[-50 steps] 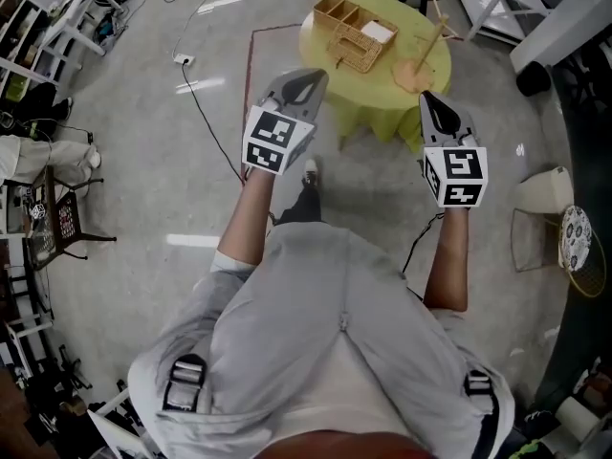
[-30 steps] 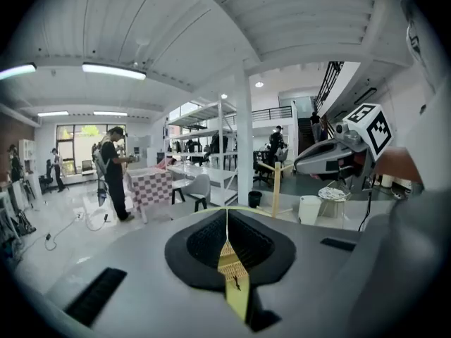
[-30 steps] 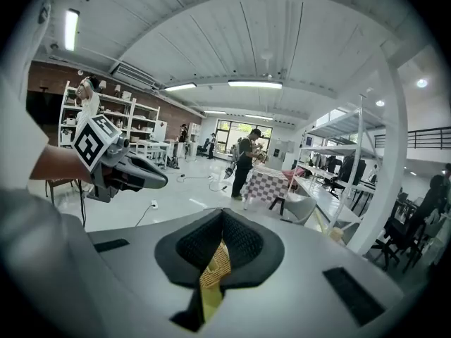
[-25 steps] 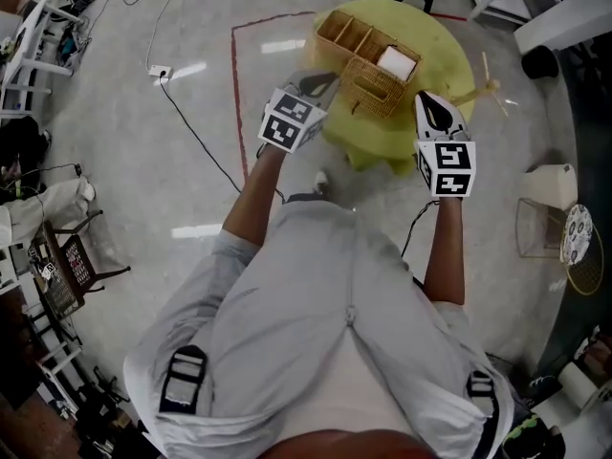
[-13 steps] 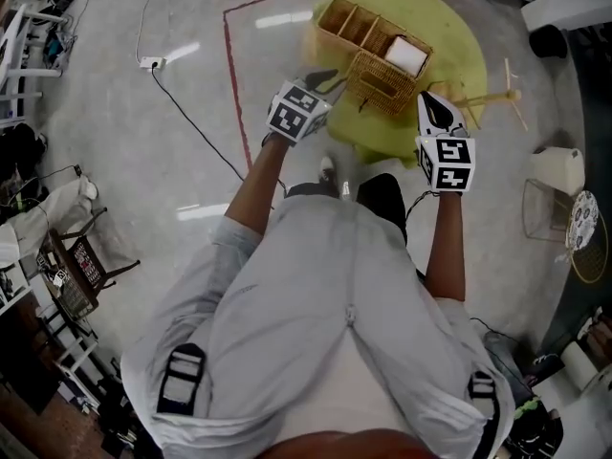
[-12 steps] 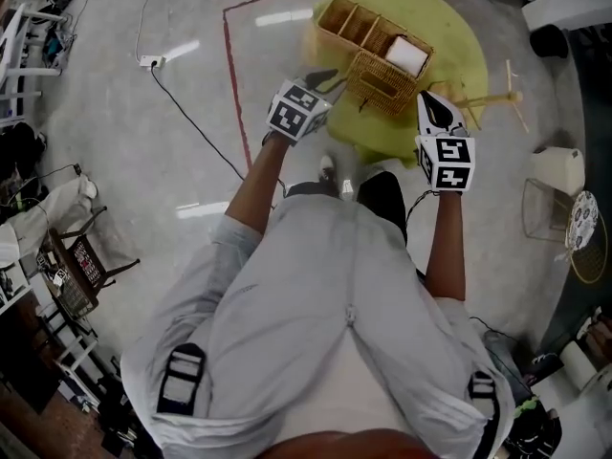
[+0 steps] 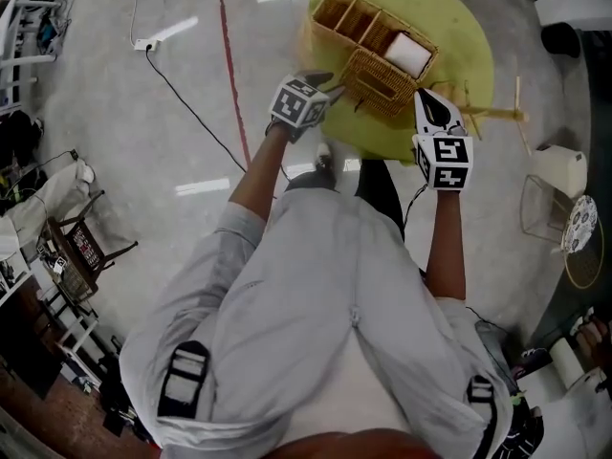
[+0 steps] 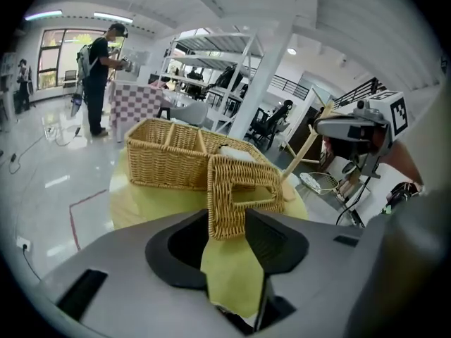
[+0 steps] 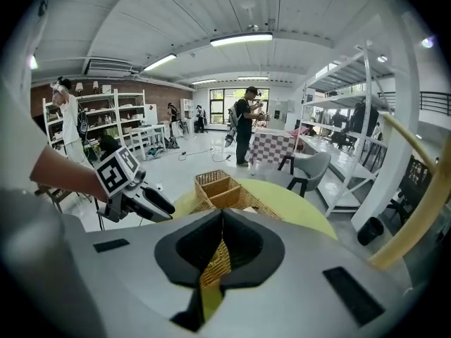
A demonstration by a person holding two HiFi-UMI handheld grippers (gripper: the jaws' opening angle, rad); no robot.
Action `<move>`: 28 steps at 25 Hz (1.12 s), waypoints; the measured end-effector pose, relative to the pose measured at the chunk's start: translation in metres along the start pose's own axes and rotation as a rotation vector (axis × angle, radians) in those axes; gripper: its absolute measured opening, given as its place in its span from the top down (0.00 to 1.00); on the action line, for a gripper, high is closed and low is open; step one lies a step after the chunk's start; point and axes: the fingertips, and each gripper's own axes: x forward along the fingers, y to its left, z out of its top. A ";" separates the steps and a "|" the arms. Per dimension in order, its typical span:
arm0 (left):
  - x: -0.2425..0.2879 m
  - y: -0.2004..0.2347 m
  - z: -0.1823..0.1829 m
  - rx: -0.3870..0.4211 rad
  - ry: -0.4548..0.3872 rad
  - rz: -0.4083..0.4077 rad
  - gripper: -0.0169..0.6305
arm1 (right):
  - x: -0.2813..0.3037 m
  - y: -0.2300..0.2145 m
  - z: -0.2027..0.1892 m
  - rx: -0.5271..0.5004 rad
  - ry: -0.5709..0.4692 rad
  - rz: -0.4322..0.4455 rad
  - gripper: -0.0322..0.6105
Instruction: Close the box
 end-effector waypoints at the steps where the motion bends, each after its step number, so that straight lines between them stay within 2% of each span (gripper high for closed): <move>1: 0.005 0.003 -0.004 -0.011 0.012 -0.001 0.70 | 0.003 -0.001 -0.002 0.002 0.004 0.004 0.91; 10: 0.037 0.017 -0.024 -0.107 0.074 -0.053 0.68 | 0.018 0.000 -0.013 0.024 0.035 0.019 0.91; 14: 0.047 0.012 -0.031 -0.116 0.104 -0.104 0.68 | 0.020 -0.002 -0.017 0.028 0.043 0.012 0.91; 19: 0.050 0.008 -0.031 -0.141 0.095 -0.139 0.70 | 0.019 -0.005 -0.019 0.000 0.066 0.007 0.91; 23: 0.040 0.009 -0.026 -0.169 0.079 -0.166 0.80 | 0.015 -0.008 -0.014 -0.018 0.066 -0.007 0.91; 28: 0.022 0.000 -0.019 -0.200 0.057 -0.224 0.80 | 0.004 -0.005 -0.003 -0.034 0.048 -0.032 0.91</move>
